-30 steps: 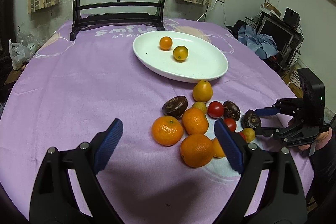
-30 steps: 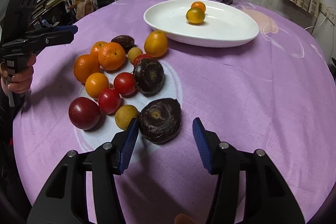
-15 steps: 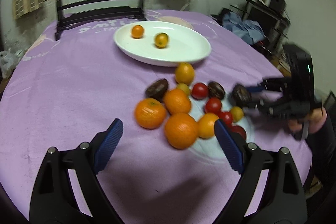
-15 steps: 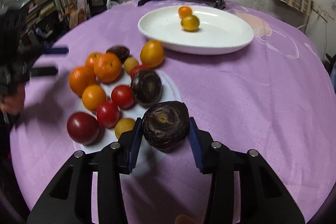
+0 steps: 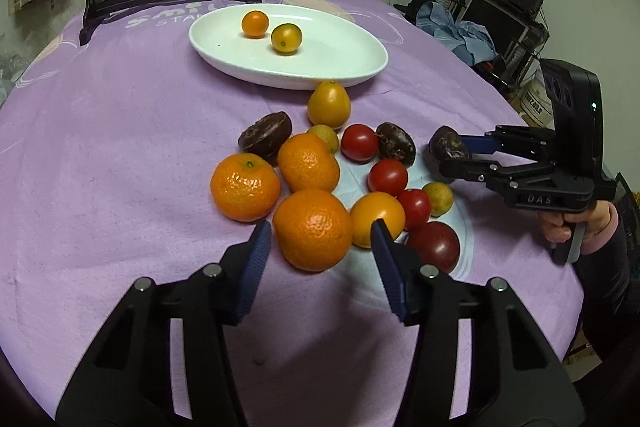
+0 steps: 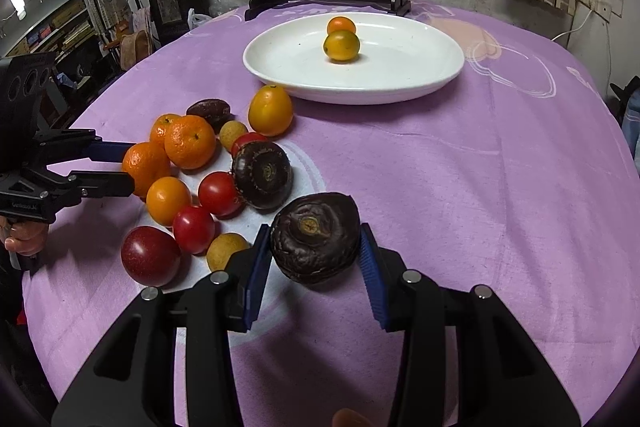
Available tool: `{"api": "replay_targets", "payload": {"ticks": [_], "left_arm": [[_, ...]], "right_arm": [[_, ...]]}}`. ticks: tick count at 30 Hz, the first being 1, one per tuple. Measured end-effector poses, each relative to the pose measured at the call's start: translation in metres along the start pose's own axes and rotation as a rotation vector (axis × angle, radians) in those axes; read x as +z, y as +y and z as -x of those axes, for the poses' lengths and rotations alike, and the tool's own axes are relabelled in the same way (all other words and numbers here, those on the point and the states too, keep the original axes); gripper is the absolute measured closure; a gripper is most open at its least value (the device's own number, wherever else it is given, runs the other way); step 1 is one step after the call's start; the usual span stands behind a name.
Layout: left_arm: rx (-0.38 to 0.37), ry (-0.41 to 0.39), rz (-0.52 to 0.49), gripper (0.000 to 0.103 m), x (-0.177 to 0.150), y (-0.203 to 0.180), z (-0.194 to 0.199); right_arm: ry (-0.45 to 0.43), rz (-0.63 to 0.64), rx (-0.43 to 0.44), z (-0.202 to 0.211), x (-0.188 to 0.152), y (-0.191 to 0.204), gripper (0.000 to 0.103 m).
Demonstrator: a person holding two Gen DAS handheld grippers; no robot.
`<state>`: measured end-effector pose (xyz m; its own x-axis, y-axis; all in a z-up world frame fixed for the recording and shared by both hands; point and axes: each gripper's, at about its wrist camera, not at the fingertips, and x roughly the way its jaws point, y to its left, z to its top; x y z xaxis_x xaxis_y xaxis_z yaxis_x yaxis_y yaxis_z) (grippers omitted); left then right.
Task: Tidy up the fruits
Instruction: 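Grasp a tangerine with the left gripper while the right gripper grasps a dark purple fruit, then lower both held fruits onto the white plate and open both grippers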
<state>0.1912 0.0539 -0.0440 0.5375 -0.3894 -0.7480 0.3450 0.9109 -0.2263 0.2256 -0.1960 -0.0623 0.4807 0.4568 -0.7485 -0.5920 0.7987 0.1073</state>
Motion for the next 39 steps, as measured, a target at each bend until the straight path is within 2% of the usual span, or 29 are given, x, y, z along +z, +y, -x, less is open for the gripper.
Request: {"api": "replay_targets", "payload": {"ticks": [5, 7, 12, 15, 18, 22, 26, 30, 33, 39], "left_arm": [[0.018, 0.039, 0.058, 0.057, 0.001, 0.005, -0.014], [-0.005, 0.041, 0.086, 0.059, 0.001, 0.009, -0.016], [-0.001, 0.035, 0.090, 0.060, 0.000, 0.009, -0.015], [-0.007, 0.015, 0.081, 0.060, 0.000, 0.007, -0.007], [-0.013, -0.060, 0.063, 0.060, 0.004, 0.002, 0.009], [-0.011, -0.118, 0.070, 0.060, 0.032, -0.001, 0.014], [0.060, -0.157, 0.048, 0.060, 0.071, -0.003, 0.002], [0.115, -0.165, 0.046, 0.060, 0.105, 0.003, -0.020], [0.132, -0.138, 0.092, 0.060, 0.127, 0.015, -0.045], [0.167, -0.067, 0.121, 0.060, 0.140, 0.027, -0.079]], "right_arm": [[0.000, 0.004, -0.002, 0.001, -0.001, 0.002, 0.060], [0.000, 0.005, 0.002, 0.001, 0.000, 0.003, 0.060], [-0.014, 0.006, 0.009, 0.005, -0.001, 0.005, 0.060], [-0.042, 0.006, 0.022, 0.011, 0.000, 0.007, 0.060], [-0.094, -0.006, 0.042, 0.018, 0.005, 0.006, 0.059], [-0.180, -0.099, 0.056, 0.019, 0.033, -0.006, 0.059], [-0.243, -0.161, -0.002, 0.006, 0.066, -0.019, 0.059], [-0.233, -0.225, -0.032, -0.026, 0.093, -0.036, 0.059], [-0.209, -0.242, -0.048, -0.044, 0.102, -0.046, 0.059], [-0.183, -0.235, -0.040, -0.064, 0.114, -0.049, 0.059]]}}
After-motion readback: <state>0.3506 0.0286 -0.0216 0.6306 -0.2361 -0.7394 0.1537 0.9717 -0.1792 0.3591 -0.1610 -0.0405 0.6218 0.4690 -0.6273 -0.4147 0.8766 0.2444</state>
